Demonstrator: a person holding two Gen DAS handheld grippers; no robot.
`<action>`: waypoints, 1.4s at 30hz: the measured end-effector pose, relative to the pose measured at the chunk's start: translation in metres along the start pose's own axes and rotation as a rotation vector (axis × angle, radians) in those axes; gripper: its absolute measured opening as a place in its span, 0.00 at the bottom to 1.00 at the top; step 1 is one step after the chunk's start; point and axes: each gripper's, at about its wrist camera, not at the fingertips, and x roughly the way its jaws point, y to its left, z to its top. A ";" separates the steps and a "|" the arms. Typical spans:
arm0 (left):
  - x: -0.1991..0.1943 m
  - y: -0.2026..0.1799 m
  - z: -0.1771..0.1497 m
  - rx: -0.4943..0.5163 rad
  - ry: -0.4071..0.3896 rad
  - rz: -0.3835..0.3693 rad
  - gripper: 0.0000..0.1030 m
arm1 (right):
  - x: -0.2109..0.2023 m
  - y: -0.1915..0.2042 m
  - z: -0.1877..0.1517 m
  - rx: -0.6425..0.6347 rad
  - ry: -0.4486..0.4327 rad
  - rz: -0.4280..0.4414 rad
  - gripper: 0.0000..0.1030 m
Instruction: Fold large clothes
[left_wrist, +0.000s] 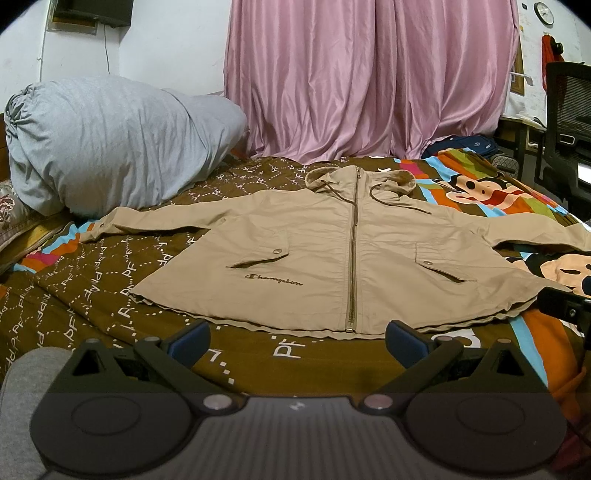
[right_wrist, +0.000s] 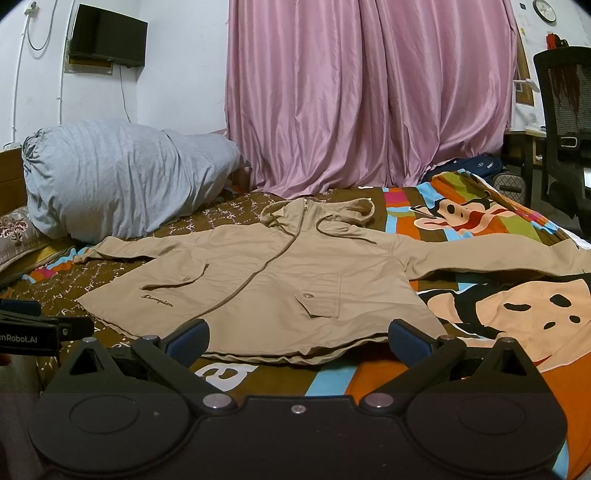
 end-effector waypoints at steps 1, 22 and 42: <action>0.000 0.000 0.000 0.000 0.000 0.000 1.00 | 0.000 -0.001 0.000 0.000 0.000 0.000 1.00; 0.001 0.001 0.000 -0.001 0.002 -0.001 1.00 | 0.000 -0.002 0.000 0.005 0.003 0.001 1.00; 0.001 0.001 0.000 -0.001 0.004 -0.002 1.00 | 0.002 -0.002 -0.001 0.012 0.007 0.000 1.00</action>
